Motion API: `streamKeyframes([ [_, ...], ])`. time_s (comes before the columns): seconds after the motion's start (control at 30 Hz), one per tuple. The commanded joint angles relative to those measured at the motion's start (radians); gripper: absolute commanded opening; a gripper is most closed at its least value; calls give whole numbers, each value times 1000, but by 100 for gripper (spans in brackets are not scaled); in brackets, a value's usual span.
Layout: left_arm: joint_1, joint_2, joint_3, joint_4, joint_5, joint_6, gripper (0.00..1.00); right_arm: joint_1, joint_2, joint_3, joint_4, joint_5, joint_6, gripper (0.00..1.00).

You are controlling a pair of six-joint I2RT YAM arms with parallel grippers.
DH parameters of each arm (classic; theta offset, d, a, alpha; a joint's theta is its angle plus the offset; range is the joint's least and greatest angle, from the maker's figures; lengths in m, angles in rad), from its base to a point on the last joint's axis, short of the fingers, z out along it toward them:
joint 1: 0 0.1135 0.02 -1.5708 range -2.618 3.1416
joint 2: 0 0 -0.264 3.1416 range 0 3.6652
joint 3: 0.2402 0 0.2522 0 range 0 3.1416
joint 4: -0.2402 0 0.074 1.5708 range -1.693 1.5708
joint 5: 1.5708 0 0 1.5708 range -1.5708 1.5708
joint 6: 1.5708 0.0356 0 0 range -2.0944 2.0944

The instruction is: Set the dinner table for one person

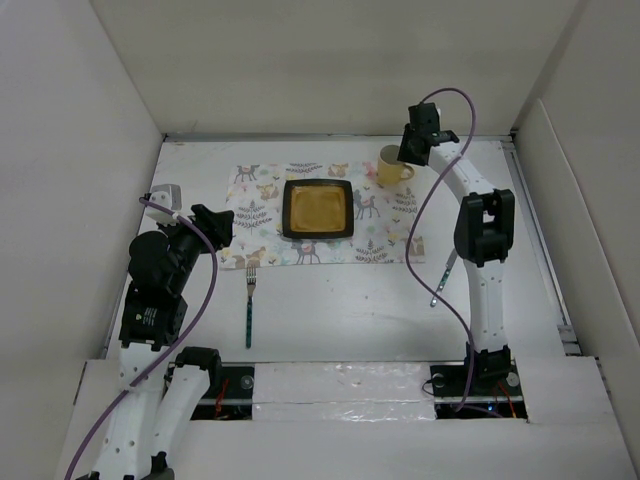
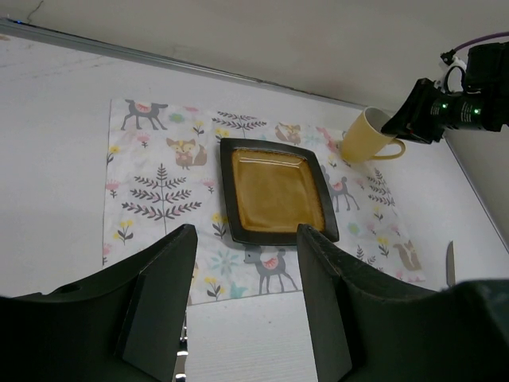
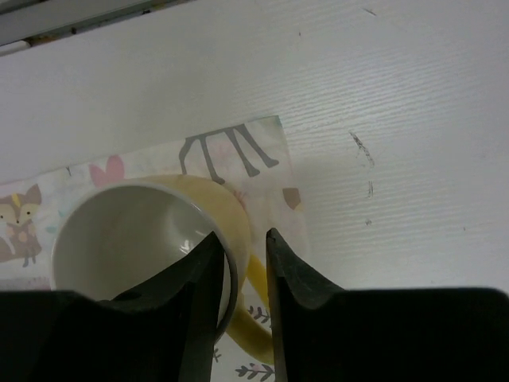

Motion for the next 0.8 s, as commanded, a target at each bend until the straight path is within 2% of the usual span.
streamKeyframes([
  [0.0,-2,-4,15,31,1,10,50,-3,-65,43,60,4,3,40],
  [0.17,-2,-11,13,35,1,10,50,-3,-186,-3,80,-9,19,56],
  [0.33,-2,-20,12,41,15,10,50,-13,-374,-210,187,-53,28,58],
  [0.37,-2,-20,10,39,19,10,50,-13,-416,-262,196,-36,22,50],
  [0.43,-2,-27,12,38,21,10,48,8,-570,-493,296,-44,42,30],
  [0.47,-2,-37,9,42,33,9,43,29,-685,-680,377,-52,48,6],
  [0.5,-2,-43,10,42,33,9,43,30,-738,-777,416,-47,48,0],
  [0.57,-2,-49,12,42,33,9,29,91,-847,-958,482,-24,80,0],
  [0.6,-2,-53,13,45,35,9,19,108,-934,-1112,489,31,85,0],
  [0.63,-2,-63,13,45,33,9,3,126,-976,-1179,493,46,95,0],
  [0.67,-2,-67,15,44,39,9,0,138,-1009,-1230,482,56,111,0],
  [0.77,-11,-92,22,44,26,10,0,128,-1134,-1371,333,91,171,0],
])
